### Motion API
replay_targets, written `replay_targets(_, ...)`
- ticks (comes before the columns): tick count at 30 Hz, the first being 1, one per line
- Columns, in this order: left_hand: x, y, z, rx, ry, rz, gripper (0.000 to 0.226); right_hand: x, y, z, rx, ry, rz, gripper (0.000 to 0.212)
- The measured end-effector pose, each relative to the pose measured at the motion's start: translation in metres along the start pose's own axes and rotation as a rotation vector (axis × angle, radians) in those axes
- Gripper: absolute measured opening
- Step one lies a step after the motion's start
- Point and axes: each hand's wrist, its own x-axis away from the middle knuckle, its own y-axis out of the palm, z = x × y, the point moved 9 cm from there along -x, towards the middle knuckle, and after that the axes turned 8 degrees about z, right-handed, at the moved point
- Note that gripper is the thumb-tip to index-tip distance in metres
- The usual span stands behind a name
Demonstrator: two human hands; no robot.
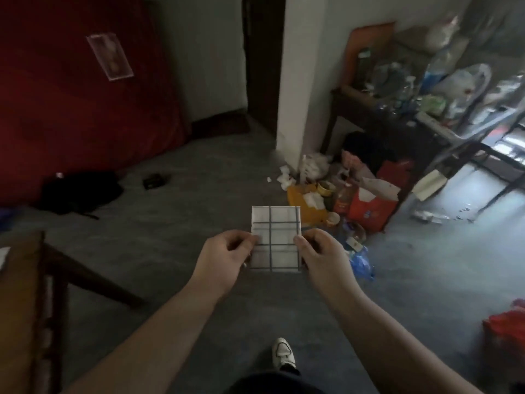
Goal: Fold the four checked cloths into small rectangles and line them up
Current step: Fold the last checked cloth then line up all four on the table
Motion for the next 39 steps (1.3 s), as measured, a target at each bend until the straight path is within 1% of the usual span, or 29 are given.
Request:
replay_targets(2,-0.042,-0.024,0.008,-0.024,-0.032,0.087,0.010,-0.048,0.040,-0.023,-0.024,0.010,-0.121,0.013)
replay_targets(6,-0.111,-0.091,0.017,-0.058,-0.060,0.277,0.013,-0.120,0.129,-0.071,-0.018,0.002,-0.303,0.009)
replay_targets(12,-0.198,-0.186,-0.007,-0.038,-0.194,0.473,0.010,-0.189,0.271,-0.134,0.048,-0.063,-0.503,0.010)
replay_targets(15,-0.252,-0.237,-0.017,0.042,-0.224,0.568,0.009,-0.226,0.347,-0.168,0.046,-0.097,-0.551,0.010)
replay_targets(19,-0.334,-0.320,-0.023,0.120,-0.174,0.643,0.012,-0.269,0.452,-0.225,0.049,-0.150,-0.600,0.011)
replay_targets(24,-0.437,-0.419,-0.018,0.209,-0.123,0.665,0.015,-0.324,0.559,-0.303,-0.015,-0.152,-0.605,0.011)
replay_targets(27,-0.492,-0.465,-0.009,0.222,-0.078,0.714,0.016,-0.357,0.612,-0.342,-0.070,-0.165,-0.613,0.010)
replay_targets(30,-0.541,-0.502,-0.011,0.231,-0.089,0.731,0.018,-0.387,0.665,-0.373,-0.099,-0.170,-0.625,0.012)
replay_targets(34,-0.602,-0.561,-0.024,0.236,-0.099,0.784,0.017,-0.424,0.749,-0.410,-0.110,-0.214,-0.696,0.012)
replay_targets(39,-0.664,-0.646,-0.056,0.257,-0.130,0.962,0.017,-0.453,0.879,-0.458,-0.106,-0.320,-0.842,0.010)
